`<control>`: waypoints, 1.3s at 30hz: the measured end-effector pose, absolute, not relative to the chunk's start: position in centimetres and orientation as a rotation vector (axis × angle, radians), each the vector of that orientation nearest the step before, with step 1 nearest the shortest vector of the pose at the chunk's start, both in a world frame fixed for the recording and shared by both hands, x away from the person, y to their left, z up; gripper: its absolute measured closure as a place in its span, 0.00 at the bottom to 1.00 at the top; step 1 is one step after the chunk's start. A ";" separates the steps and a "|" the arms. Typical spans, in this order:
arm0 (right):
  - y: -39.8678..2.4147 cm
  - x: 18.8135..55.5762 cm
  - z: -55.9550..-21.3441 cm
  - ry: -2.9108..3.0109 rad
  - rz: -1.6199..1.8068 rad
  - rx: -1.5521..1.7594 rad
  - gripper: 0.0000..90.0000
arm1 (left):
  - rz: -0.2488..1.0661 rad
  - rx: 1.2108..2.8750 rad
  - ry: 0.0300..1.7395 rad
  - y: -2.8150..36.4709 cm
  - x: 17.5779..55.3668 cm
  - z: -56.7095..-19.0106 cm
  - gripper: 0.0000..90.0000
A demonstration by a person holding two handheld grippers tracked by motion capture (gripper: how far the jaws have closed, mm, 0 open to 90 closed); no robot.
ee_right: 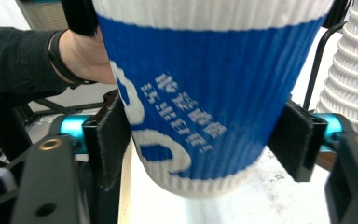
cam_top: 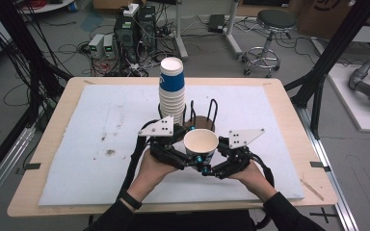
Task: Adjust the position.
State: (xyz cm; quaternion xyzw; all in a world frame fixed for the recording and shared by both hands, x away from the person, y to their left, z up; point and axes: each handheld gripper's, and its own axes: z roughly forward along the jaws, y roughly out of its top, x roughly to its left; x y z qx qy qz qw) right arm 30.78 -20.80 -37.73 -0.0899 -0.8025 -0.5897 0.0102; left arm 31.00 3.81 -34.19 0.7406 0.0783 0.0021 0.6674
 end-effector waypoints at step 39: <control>-21.8 31.1 -37.2 -2.370 -1.964 -0.335 0.29 | 0.032 1.687 0.208 5.4 30.4 -34.9 0.14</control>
